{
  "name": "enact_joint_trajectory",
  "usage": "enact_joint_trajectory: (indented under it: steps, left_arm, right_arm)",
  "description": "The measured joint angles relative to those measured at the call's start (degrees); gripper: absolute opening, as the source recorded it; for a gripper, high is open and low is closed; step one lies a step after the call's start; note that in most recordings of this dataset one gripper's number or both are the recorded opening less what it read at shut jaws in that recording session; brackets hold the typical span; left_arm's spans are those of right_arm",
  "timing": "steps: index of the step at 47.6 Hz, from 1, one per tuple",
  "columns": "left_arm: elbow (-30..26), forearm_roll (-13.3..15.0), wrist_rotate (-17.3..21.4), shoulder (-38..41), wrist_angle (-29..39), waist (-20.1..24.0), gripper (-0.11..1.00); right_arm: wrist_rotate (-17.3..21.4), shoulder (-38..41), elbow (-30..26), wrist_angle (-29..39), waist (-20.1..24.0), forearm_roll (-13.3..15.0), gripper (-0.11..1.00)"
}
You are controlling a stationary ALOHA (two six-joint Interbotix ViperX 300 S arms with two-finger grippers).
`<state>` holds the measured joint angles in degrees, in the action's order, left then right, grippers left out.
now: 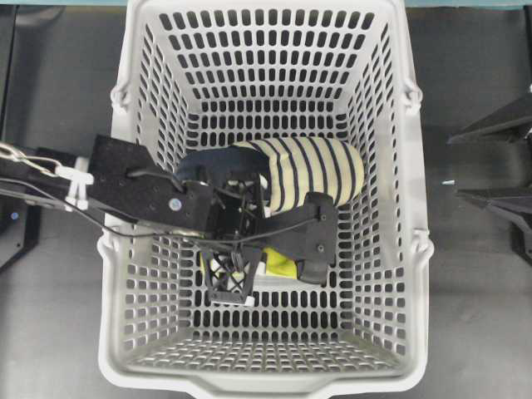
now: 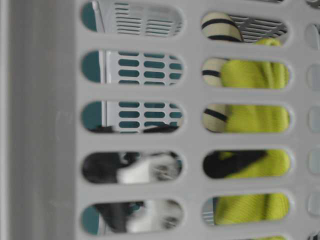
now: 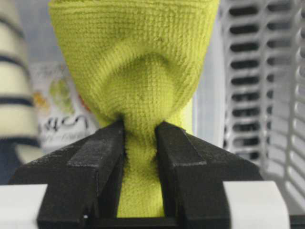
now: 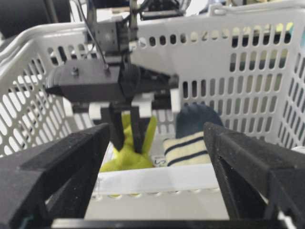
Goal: Pick up the yellow cloth from the shopping basket with the left arm.
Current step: 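Lift the pinched yellow cloth up out of the basket with the left gripper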
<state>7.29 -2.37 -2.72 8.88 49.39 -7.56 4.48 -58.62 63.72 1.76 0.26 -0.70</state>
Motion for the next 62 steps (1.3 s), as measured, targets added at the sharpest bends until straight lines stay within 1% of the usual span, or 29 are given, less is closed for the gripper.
enact_joint_trajectory:
  steps: [5, 10, 16, 24, 29, 34, 52, 57, 62]
  left_arm:
    - [-3.78, 0.0, -0.44, -0.97, 3.52, -0.09, 0.19]
    - [-9.14, 0.0, -0.18, -1.67, 8.88, -0.35, 0.19]
    - [-17.75, 0.0, -0.18, -1.93, 17.58, -0.53, 0.19]
    - [-29.36, 0.0, -0.44, -1.93, 27.42, -0.53, 0.19]
    - [-36.04, 0.0, -0.53, -1.85, 31.46, -0.53, 0.19]
    - [-40.17, 0.0, -0.53, -0.79, 33.57, -0.44, 0.19]
    - [-40.87, 0.0, -0.35, 0.97, 34.45, 0.09, 0.19]
    - [-40.25, 0.0, 0.0, 1.05, 34.63, 0.62, 0.19]
    - [-39.55, 0.0, -0.62, 1.05, 34.63, 1.32, 0.19]
  right_arm:
    - [0.0, -0.53, 0.0, 0.0, 0.0, 0.0, 0.76]
    - [0.0, -0.79, -0.09, 0.0, 0.09, 0.0, 0.76]
    - [0.0, -1.05, -0.09, 0.0, 0.0, 0.09, 0.76]
    - [0.09, -1.32, 0.0, 0.0, -0.44, 0.0, 0.76]
    - [0.09, -1.58, 0.0, 0.09, -0.53, 0.09, 0.76]
    - [0.0, -1.76, 0.0, 0.0, -0.53, 0.0, 0.76]
    - [0.09, -2.81, 0.0, 0.09, -0.53, 0.0, 0.76]
    - [0.09, -2.81, 0.18, 0.09, -0.53, 0.0, 0.76]
    - [0.09, -2.81, 0.18, 0.09, -0.53, 0.0, 0.76]
